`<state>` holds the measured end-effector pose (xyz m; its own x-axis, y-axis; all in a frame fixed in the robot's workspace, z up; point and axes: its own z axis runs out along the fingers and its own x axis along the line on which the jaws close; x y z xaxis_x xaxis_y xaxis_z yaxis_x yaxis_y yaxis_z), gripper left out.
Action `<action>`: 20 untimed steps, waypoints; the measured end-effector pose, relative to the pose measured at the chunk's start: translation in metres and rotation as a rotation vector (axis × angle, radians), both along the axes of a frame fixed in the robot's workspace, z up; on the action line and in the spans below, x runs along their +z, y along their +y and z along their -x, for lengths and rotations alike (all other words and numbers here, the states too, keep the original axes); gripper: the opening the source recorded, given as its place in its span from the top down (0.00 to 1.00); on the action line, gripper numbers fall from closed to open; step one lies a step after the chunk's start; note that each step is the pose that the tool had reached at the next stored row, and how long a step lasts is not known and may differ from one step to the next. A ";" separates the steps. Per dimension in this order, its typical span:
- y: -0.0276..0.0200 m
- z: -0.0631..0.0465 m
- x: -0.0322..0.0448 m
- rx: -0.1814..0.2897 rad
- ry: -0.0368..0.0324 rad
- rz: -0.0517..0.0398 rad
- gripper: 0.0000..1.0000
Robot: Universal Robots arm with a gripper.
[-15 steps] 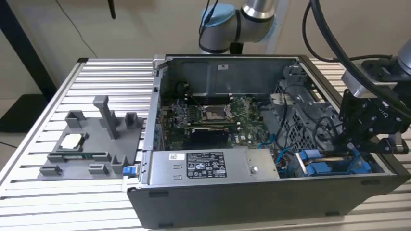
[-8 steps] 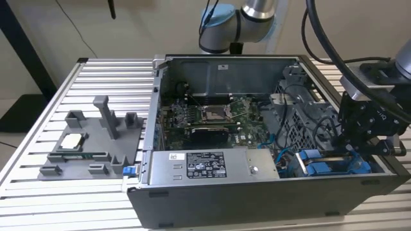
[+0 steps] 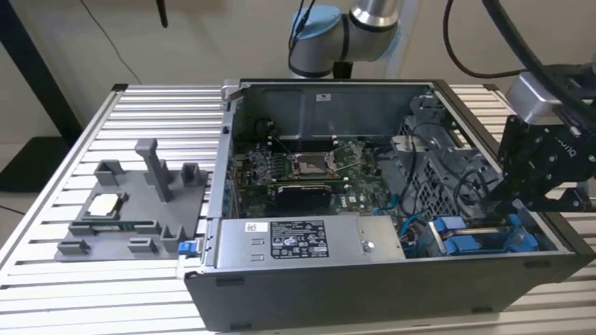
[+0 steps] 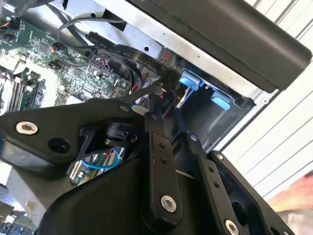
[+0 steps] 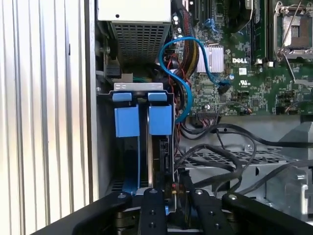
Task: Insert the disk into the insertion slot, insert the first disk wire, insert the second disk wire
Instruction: 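Insert the first disk wire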
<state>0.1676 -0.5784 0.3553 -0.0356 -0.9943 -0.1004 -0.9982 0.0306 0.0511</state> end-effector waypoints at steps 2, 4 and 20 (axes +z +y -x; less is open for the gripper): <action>0.0001 0.000 0.0078 0.000 0.0000 -0.0002 0.73; 0.0005 0.000 0.0130 0.000 -0.0029 -0.0002 0.73; 0.0108 -0.007 0.0167 0.000 -0.0491 -0.0138 0.73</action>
<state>0.1741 -0.5676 0.3721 -0.0304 -0.9928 -0.1157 -0.9995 0.0304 0.0024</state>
